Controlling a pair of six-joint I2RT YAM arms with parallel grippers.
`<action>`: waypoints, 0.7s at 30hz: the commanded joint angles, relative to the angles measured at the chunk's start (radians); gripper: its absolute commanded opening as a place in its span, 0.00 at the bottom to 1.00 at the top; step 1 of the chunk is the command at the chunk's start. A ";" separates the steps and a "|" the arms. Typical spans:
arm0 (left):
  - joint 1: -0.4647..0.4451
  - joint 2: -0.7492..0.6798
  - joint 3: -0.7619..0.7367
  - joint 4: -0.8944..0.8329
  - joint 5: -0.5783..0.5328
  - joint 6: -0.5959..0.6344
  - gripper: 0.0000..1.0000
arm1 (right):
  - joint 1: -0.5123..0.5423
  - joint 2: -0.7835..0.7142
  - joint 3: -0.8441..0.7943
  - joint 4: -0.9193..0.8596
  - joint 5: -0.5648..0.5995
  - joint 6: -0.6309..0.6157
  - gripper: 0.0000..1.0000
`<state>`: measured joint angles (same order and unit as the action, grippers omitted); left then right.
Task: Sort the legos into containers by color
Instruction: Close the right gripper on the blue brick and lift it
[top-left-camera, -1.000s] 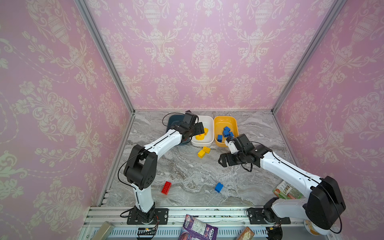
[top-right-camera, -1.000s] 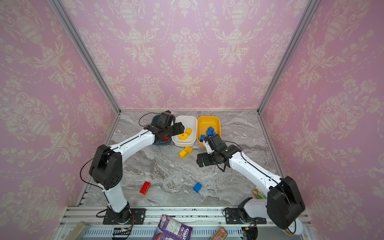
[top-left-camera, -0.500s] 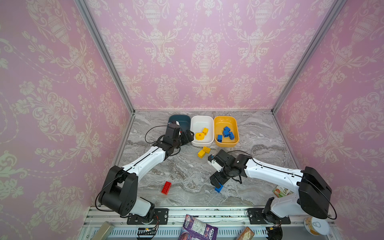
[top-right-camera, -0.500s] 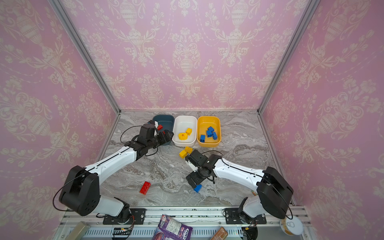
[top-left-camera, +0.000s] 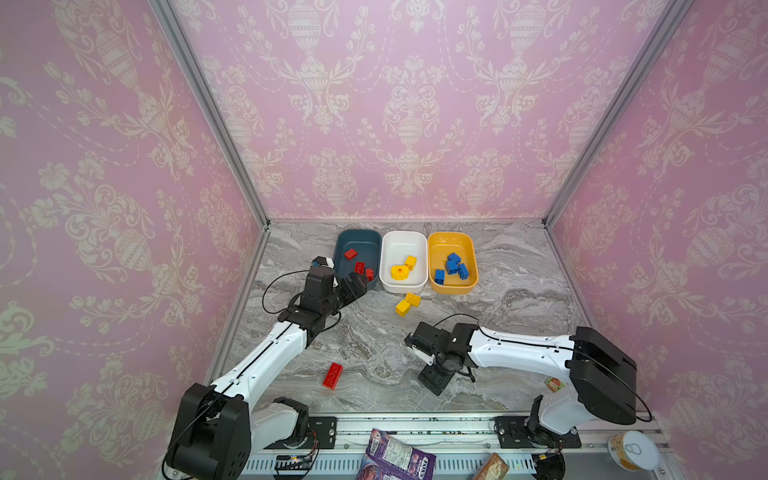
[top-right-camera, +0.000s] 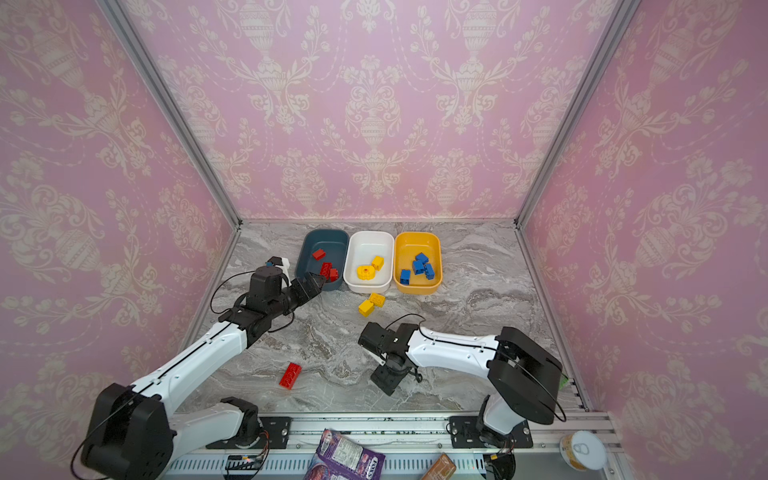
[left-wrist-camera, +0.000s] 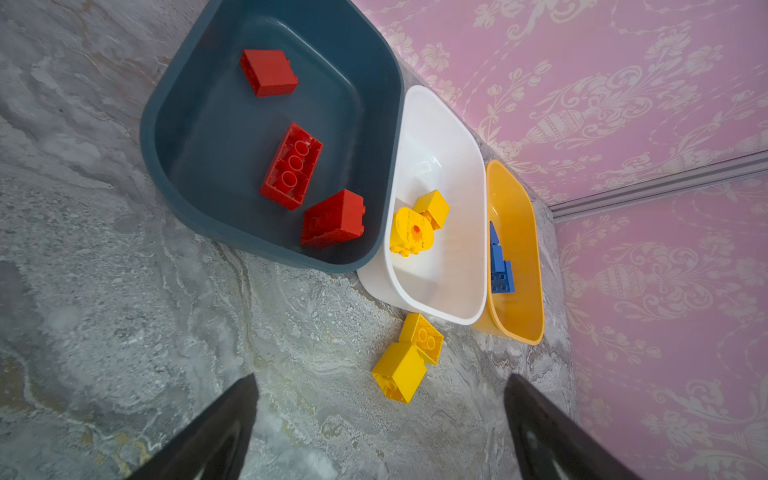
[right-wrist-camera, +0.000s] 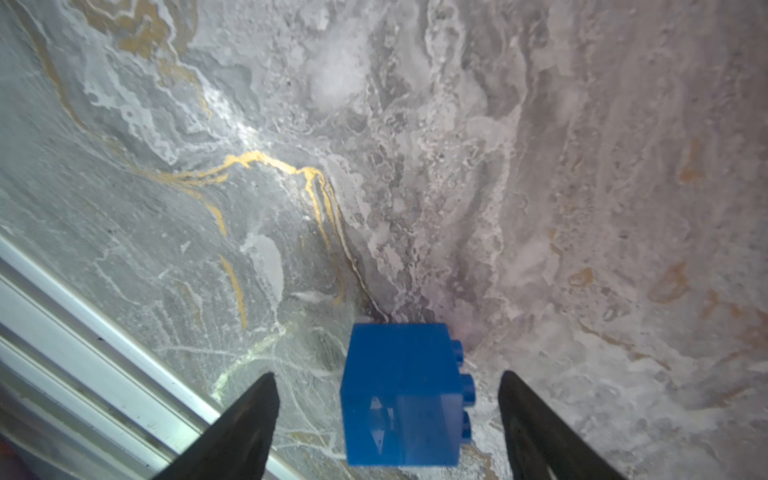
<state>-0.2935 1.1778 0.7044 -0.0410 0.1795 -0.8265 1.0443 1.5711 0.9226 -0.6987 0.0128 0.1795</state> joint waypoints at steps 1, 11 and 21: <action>0.011 -0.009 -0.016 -0.030 0.024 -0.006 0.95 | 0.013 0.027 0.010 -0.033 0.044 0.003 0.81; 0.023 0.008 -0.042 -0.045 0.034 -0.020 0.95 | 0.016 0.050 0.015 -0.025 0.075 0.020 0.62; 0.027 0.023 -0.045 -0.038 0.043 -0.028 0.95 | 0.016 0.045 0.028 -0.036 0.083 0.019 0.41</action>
<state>-0.2756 1.1938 0.6704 -0.0620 0.2047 -0.8333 1.0527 1.6135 0.9260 -0.6987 0.0792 0.1867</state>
